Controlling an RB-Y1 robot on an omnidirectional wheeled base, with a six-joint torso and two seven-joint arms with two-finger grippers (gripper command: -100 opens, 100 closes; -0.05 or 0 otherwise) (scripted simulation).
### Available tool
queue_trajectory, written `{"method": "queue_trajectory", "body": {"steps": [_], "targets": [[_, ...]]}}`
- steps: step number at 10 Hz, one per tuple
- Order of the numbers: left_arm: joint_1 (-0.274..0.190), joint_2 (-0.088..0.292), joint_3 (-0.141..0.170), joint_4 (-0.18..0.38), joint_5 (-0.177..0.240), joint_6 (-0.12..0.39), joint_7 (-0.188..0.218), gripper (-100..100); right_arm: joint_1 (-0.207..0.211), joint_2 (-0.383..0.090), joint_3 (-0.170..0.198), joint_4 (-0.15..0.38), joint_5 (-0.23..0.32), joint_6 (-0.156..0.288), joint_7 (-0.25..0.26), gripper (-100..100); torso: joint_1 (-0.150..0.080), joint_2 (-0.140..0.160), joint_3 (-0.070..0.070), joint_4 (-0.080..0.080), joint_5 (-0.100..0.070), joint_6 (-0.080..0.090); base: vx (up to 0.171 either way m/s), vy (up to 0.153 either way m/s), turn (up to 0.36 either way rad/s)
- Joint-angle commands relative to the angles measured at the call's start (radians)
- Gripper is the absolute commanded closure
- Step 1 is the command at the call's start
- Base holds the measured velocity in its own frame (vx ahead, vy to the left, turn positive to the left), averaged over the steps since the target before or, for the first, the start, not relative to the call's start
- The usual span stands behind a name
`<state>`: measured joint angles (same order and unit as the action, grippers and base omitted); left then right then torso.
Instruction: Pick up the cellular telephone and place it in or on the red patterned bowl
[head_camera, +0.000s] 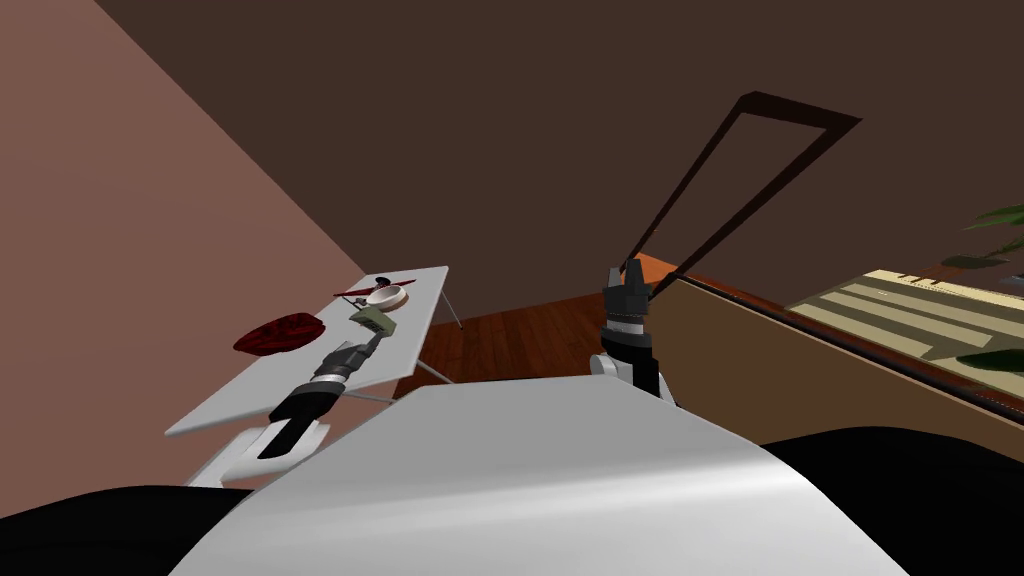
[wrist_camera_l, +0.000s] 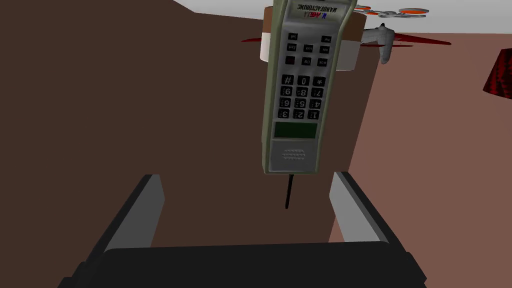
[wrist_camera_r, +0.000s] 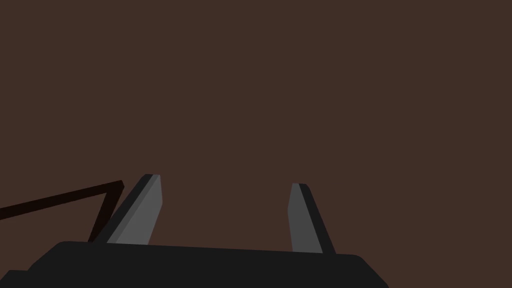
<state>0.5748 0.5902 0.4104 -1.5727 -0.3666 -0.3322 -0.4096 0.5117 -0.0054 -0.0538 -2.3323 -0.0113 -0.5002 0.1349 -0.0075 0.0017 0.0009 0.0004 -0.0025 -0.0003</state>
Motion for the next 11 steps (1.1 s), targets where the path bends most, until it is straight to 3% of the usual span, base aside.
{"method": "queue_trajectory", "body": {"steps": [1, 3, 5, 6, 7, 8, 9, 11], "targets": [[-0.033, -0.007, -0.021, 0.0, 0.011, -0.004, 0.01, -100, 0.0, 0.0, 0.0, 0.0, 0.0, 0.0, 0.0, 0, 0.0, 0.0, 0.0, 0.0, 0.0, 0.0, 0.045, 0.08, 0.128], [-0.052, -0.023, -0.033, -0.001, 0.02, -0.021, 0.008, -100, 0.0, -0.001, 0.0, 0.0, 0.0, 0.0, 0.0, 0, 0.019, -0.005, -0.003, -0.001, 0.004, 0.0, 0.076, 0.208, 0.04], [-0.084, -0.05, -0.052, -0.002, 0.036, -0.053, 0.003, -100, 0.0, -0.001, -0.001, 0.0, 0.0, 0.0, 0.0, 0, 0.022, -0.006, -0.004, -0.001, 0.005, 0.0, 0.077, 0.209, 0.058], [-0.069, -0.04, -0.046, -0.01, 0.032, -0.039, 0.008, -100, 0.0, -0.001, -0.001, 0.0, 0.0, 0.0, 0.0, 0, 0.022, -0.006, -0.004, -0.001, 0.005, 0.0, 0.036, 0.092, -0.002], [-0.07, -0.042, -0.047, -0.011, 0.033, -0.042, 0.008, 0, 0.0, 0.0, 0.0, 0.0, 0.0, 0.0, 0.0, 0, 0.016, -0.004, -0.003, -0.001, 0.004, 0.0, 0.007, 0.018, -0.005], [-0.07, -0.041, -0.046, -0.011, 0.033, -0.041, 0.008, -100, 0.0, 0.0, 0.0, 0.0, 0.0, 0.0, 0.0, 0, 0.011, -0.002, -0.001, -0.001, 0.003, 0.0, 0.003, 0.008, 0.0], [-0.07, -0.041, -0.046, -0.011, 0.033, -0.041, 0.008, 100, 0.0, 0.0, 0.0, 0.0, 0.0, 0.0, 0.0, 0, 0.009, -0.001, -0.001, 0.0, 0.003, 0.0, 0.0, 0.0, 0.0], [-0.07, -0.041, -0.046, -0.011, 0.033, -0.041, 0.008, 100, 0.0, 0.0, 0.0, 0.0, 0.0, 0.0, 0.0, 0, 0.008, -0.001, -0.001, 0.0, 0.002, 0.0, 0.0, 0.0, 0.0]]}}
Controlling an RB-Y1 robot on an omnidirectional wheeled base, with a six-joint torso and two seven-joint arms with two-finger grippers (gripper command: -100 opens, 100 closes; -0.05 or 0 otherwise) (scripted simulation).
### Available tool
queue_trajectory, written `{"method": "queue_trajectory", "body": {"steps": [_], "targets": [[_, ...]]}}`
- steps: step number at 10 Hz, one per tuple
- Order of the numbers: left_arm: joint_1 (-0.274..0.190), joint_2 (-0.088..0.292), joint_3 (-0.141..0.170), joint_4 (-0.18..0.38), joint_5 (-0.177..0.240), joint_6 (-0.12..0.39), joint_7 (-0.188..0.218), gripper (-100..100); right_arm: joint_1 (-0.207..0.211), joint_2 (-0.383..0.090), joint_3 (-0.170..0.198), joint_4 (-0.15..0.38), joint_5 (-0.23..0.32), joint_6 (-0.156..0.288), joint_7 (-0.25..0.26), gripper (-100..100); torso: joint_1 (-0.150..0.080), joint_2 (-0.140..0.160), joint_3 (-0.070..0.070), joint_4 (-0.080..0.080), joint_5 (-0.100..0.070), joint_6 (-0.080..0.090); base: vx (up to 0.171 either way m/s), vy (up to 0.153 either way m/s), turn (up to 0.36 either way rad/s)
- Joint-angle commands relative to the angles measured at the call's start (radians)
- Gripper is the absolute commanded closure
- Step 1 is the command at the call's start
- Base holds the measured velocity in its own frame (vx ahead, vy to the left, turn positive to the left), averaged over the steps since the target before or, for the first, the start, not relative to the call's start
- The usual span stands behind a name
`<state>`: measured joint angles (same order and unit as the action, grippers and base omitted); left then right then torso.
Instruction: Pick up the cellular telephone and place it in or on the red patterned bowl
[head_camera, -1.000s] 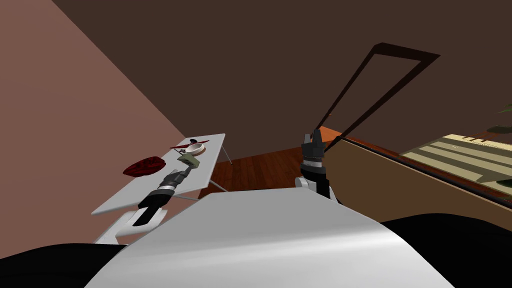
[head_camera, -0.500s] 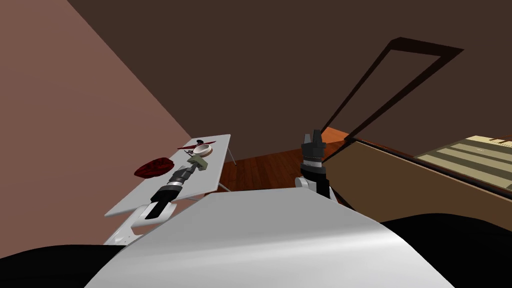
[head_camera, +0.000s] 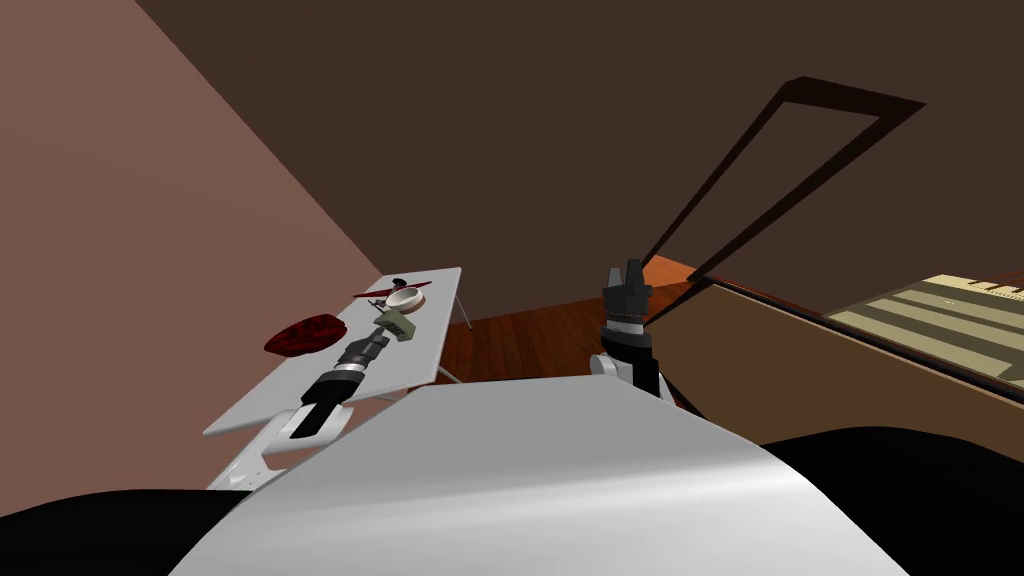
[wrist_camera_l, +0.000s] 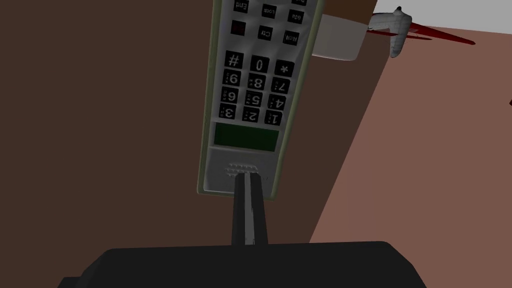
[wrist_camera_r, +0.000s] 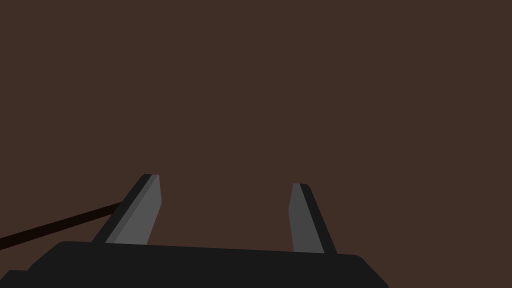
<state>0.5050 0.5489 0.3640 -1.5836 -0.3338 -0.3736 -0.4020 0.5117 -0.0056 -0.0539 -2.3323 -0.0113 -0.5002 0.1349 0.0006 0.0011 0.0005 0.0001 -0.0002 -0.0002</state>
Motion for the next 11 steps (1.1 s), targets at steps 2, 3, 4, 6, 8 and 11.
{"method": "queue_trajectory", "body": {"steps": [2, 3, 4, 6, 8, 11], "targets": [[0.0, 0.0, 0.0, 0.0, 0.0, 0.0, 0.0, 100, 0.0, 0.0, 0.0, 0.0, 0.0, 0.0, 0.0, 0, 0.0, 0.0, 0.0, 0.0, 0.0, 0.0, 0.0, 0.0, 0.0], [0.0, 0.0, 0.0, 0.0, 0.0, 0.0, 0.0, 0, 0.0, 0.0, 0.0, 0.0, 0.0, 0.0, 0.0, 0, 0.0, 0.0, 0.0, 0.0, 0.0, 0.0, 0.0, 0.0, 0.0], [-0.008, -0.011, 0.005, -0.009, 0.008, -0.008, -0.02, -100, 0.0, 0.0, 0.0, 0.0, 0.0, 0.0, 0.0, 0, 0.0, 0.0, 0.0, 0.0, 0.0, 0.0, -0.125, 0.049, -0.007], [-0.014, -0.021, 0.009, -0.016, 0.014, -0.016, -0.038, -100, 0.0, 0.0, 0.0, 0.0, 0.0, 0.0, 0.0, 0, 0.005, 0.011, 0.006, 0.002, 0.001, 0.0, -0.189, 0.067, -0.015], [-0.021, -0.036, 0.016, -0.03, 0.021, -0.036, -0.068, -100, 0.0, 0.0, 0.0, 0.0, 0.0, 0.0, 0.0, 0, 0.003, 0.013, 0.008, 0.003, 0.001, 0.0, -0.202, 0.05, -0.026], [-0.045, -0.067, 0.015, 0.003, 0.011, -0.078, -0.097, -100, 0.0, 0.0, 0.0, 0.0, 0.0, 0.0, 0.0, 0, 0.002, 0.011, 0.007, 0.003, 0.001, 0.0, -0.115, 0.029, -0.076]]}}
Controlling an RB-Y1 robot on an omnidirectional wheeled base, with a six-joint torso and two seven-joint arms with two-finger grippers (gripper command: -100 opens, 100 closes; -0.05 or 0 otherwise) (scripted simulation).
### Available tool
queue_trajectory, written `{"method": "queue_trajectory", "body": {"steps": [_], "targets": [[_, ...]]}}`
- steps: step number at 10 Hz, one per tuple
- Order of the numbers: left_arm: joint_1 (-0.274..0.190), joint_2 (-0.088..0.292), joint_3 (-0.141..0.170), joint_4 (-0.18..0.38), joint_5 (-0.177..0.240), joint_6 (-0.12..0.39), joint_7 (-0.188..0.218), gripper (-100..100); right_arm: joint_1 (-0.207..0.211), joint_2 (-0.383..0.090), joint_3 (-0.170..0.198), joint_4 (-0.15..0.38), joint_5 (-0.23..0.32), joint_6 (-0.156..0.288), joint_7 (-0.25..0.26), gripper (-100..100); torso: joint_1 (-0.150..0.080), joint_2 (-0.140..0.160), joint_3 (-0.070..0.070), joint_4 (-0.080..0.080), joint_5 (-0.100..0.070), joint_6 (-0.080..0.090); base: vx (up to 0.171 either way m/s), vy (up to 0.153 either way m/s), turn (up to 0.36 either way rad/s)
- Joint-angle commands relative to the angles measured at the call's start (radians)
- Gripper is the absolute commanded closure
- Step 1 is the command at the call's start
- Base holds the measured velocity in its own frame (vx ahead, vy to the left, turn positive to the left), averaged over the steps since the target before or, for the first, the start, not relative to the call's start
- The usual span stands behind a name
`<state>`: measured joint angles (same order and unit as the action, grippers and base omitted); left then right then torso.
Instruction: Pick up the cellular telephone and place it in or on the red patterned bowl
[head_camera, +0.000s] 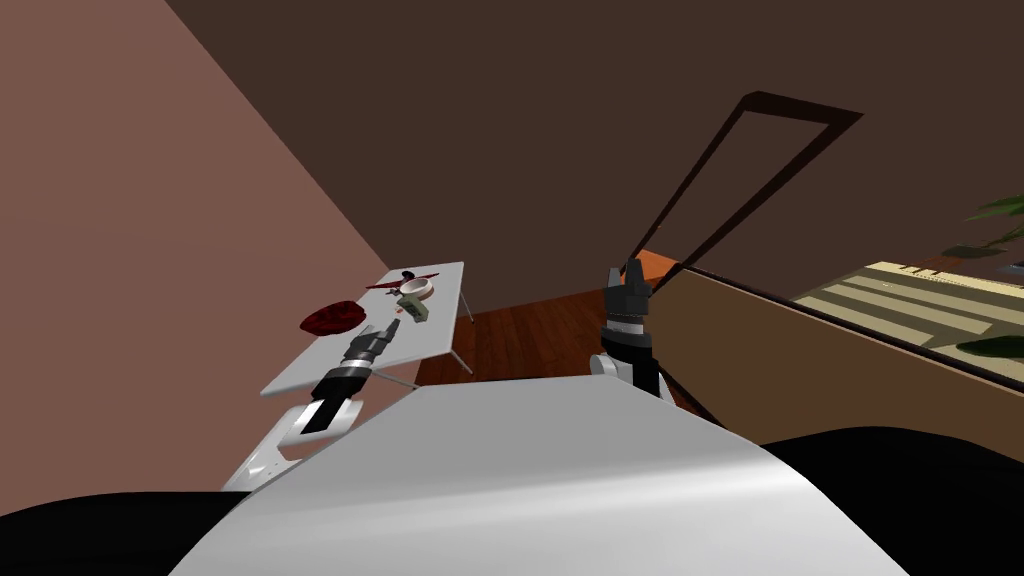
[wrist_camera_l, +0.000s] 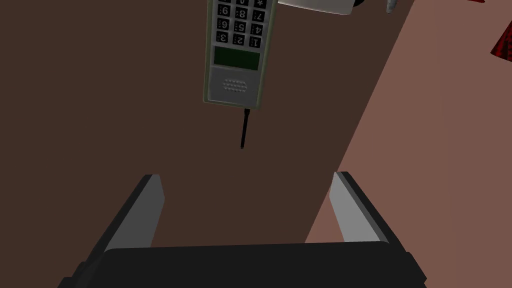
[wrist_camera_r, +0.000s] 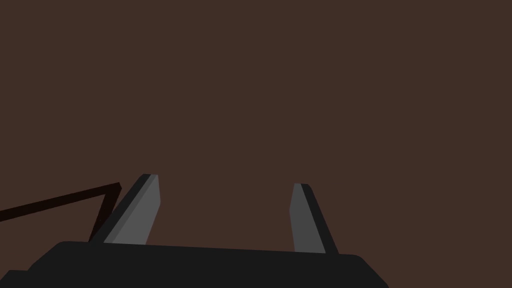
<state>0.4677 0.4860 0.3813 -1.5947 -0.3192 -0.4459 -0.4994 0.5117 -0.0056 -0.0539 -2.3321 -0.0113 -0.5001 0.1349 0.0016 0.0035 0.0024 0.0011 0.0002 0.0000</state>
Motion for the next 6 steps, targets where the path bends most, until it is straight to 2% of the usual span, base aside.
{"method": "queue_trajectory", "body": {"steps": [1, 4, 6], "targets": [[-0.007, -0.004, -0.009, 0.026, -0.006, 0.001, 0.012, -100, 0.0, 0.0, 0.0, 0.0, 0.0, 0.0, 0.0, 0, 0.0, 0.0, 0.0, 0.0, 0.0, 0.0, 0.141, -0.054, 0.017], [-0.006, 0.0, -0.028, 0.053, -0.015, 0.027, 0.054, -100, 0.001, 0.0, 0.0, 0.0, 0.0, 0.0, 0.0, 0, -0.006, -0.017, -0.01, -0.004, -0.001, 0.0, 0.22, -0.072, 0.083], [-0.012, 0.005, -0.033, 0.059, -0.017, 0.038, 0.07, -100, 0.001, 0.0, 0.0, 0.0, 0.0, 0.0, 0.0, 0, -0.001, -0.019, -0.011, -0.005, -0.001, 0.0, 0.24, 0.022, 0.006]]}}
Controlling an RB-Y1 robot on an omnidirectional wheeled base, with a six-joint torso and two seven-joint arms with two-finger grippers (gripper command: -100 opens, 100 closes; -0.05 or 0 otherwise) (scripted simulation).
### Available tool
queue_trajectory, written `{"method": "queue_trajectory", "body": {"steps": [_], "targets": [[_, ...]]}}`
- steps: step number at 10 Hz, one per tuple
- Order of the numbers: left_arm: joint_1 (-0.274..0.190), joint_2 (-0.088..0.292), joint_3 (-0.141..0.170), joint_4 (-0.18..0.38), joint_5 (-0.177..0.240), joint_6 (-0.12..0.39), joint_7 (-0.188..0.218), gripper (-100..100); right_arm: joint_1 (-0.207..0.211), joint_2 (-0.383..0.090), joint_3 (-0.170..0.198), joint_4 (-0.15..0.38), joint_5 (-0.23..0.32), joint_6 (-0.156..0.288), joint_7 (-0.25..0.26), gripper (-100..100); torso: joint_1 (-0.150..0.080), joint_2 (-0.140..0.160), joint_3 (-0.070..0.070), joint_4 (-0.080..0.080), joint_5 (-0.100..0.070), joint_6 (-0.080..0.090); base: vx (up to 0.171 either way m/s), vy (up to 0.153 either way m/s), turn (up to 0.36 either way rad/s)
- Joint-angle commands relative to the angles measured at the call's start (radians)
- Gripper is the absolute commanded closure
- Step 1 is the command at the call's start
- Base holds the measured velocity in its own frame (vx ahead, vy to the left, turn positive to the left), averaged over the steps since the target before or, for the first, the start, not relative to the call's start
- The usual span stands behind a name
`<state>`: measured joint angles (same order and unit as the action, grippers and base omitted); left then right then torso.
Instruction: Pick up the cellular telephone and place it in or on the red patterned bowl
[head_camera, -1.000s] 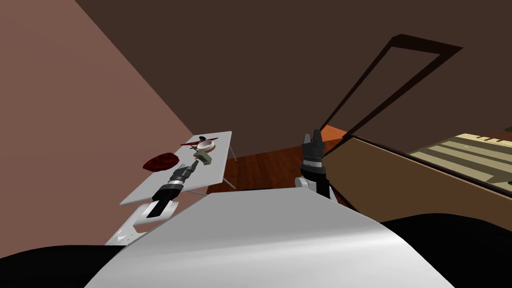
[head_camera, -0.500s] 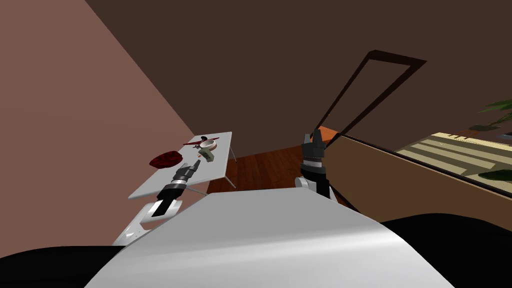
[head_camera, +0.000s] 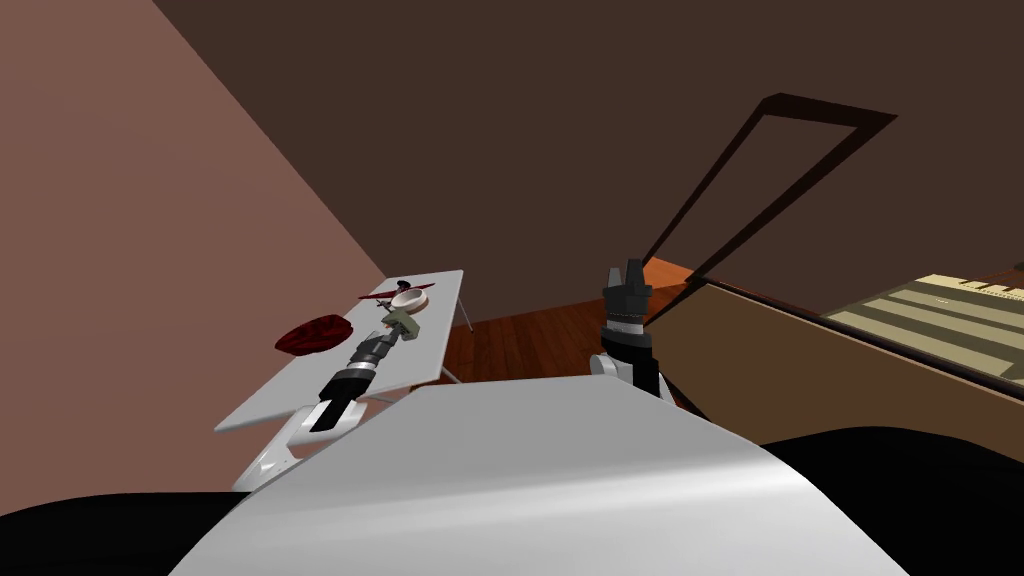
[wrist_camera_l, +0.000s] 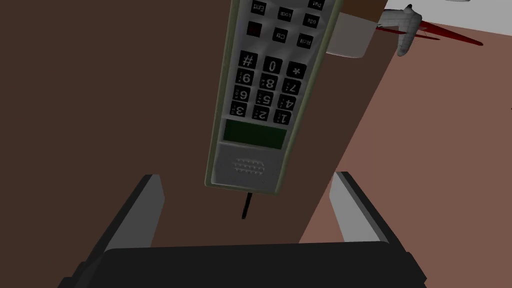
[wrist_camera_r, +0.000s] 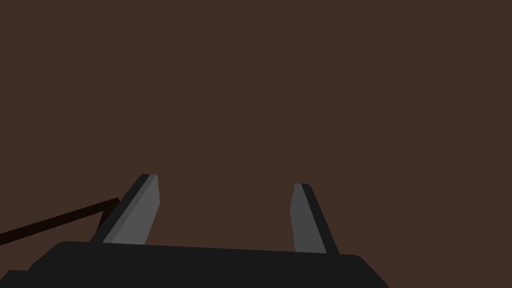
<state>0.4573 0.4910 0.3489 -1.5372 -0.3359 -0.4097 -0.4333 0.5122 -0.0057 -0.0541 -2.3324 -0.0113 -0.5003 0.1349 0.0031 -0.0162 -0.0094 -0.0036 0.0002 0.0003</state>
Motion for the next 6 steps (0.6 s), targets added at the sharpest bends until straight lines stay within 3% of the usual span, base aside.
{"method": "queue_trajectory", "body": {"steps": [1, 2, 3, 4, 6], "targets": [[0.0, 0.0, 0.0, 0.0, 0.0, 0.0, 0.0, -100, 0.0, 0.0, 0.0, 0.0, 0.0, 0.0, 0.0, 0, 0.0, 0.0, 0.0, 0.0, 0.0, 0.0, 0.112, 0.017, -0.009], [-0.001, 0.0, 0.0, 0.0, 0.0, 0.001, 0.002, 0, 0.0, 0.0, 0.0, 0.0, 0.0, 0.0, 0.0, 0, -0.001, 0.007, 0.003, 0.001, 0.0, 0.0, 0.021, 0.003, 0.0], [-0.001, 0.0, 0.0, 0.0, 0.0, 0.001, 0.001, -100, 0.0, 0.0, 0.0, 0.0, 0.0, 0.0, 0.0, 0, -0.001, 0.013, 0.007, 0.003, 0.0, 0.0, 0.01, 0.001, -0.001], [-0.001, 0.0, 0.0, 0.0, 0.0, 0.001, 0.001, 100, 0.0, 0.0, 0.0, 0.0, 0.0, 0.0, 0.0, 0, -0.002, 0.015, 0.009, 0.003, 0.0, 0.0, 0.0, 0.0, 0.0], [-0.001, 0.001, 0.0, 0.0, -0.001, 0.001, 0.0, 100, -0.001, 0.0, 0.0, 0.0, 0.0, 0.0, 0.0, 0, -0.002, 0.017, 0.01, 0.004, 0.0, 0.0, 0.0, 0.0, 0.0]]}}
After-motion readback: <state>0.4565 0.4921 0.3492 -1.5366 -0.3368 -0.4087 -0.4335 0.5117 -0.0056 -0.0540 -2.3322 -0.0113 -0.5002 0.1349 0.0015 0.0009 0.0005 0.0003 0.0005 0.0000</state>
